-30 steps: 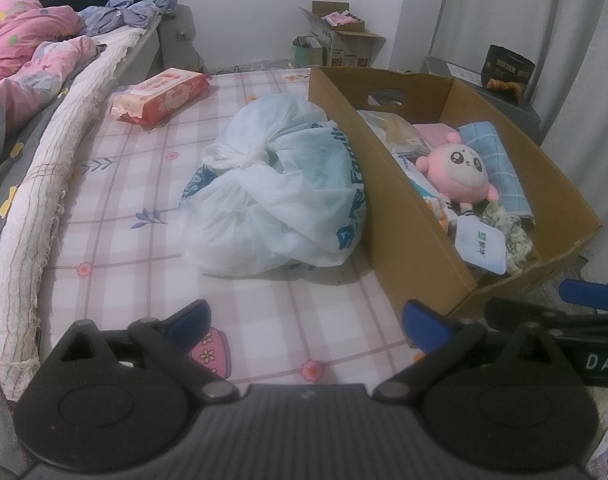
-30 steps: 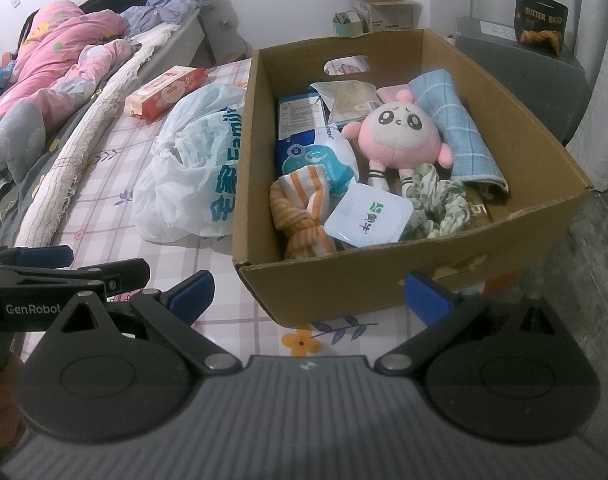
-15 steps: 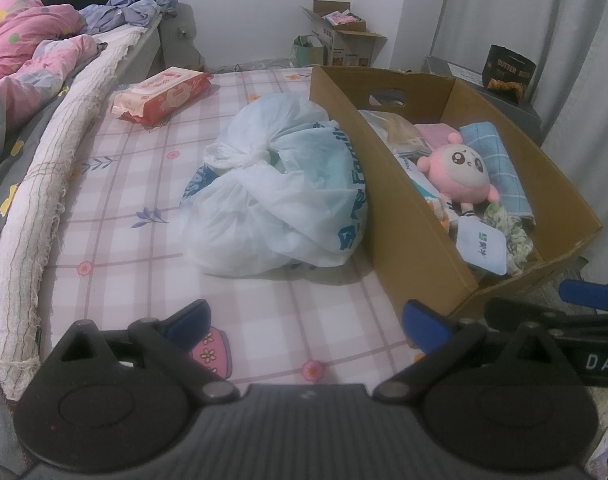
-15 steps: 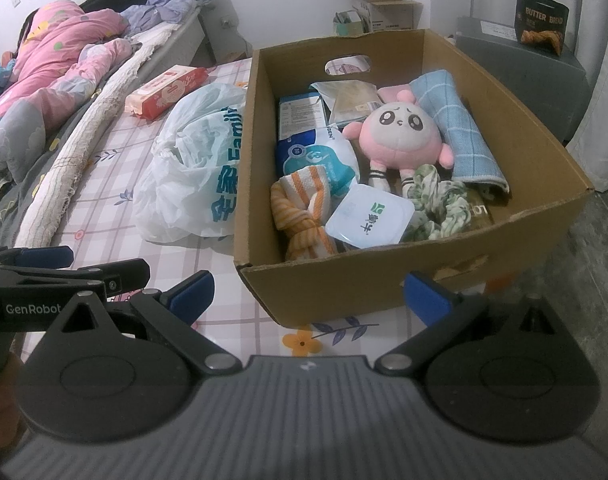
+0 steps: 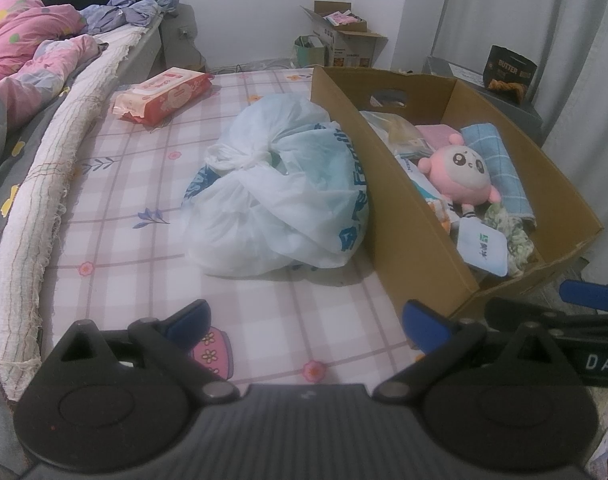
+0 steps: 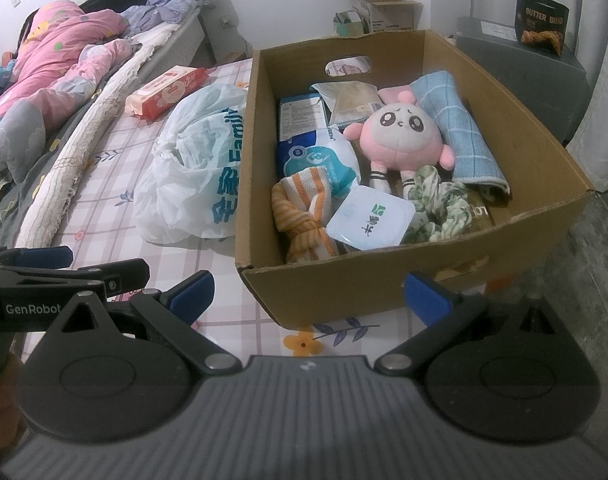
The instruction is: Organize soft objects
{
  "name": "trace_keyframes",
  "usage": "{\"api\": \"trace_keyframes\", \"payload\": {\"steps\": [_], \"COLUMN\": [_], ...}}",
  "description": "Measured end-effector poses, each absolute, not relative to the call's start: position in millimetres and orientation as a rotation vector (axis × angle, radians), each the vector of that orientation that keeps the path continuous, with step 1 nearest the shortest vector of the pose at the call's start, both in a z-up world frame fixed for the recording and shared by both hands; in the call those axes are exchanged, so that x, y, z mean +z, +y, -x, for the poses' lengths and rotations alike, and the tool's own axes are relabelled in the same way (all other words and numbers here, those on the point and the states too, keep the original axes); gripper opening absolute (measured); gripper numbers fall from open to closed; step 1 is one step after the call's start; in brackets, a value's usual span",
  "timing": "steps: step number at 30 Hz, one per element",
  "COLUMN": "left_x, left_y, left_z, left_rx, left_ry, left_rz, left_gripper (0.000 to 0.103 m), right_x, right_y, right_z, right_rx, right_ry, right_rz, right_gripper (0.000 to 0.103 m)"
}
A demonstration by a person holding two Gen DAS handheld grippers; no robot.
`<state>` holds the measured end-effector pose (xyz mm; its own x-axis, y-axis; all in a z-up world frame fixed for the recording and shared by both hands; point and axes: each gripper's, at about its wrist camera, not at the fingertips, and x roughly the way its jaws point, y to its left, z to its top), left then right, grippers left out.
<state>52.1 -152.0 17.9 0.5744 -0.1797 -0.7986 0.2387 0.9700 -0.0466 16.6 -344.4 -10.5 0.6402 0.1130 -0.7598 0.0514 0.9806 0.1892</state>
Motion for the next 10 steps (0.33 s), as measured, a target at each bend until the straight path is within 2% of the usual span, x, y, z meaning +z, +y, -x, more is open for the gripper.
{"api": "trace_keyframes", "payload": {"steps": [10], "left_x": [17.6], "left_y": [-151.6], "left_z": [-52.6], "left_rx": [-0.245], "left_ry": [0.93], "left_rz": [-0.069], "left_gripper": [0.102], "right_x": [-10.2], "right_y": [-344.6], "right_z": [-16.9], "right_rx": [0.036], "right_ry": [0.878], "right_rz": [-0.2], "right_gripper": [0.102]}}
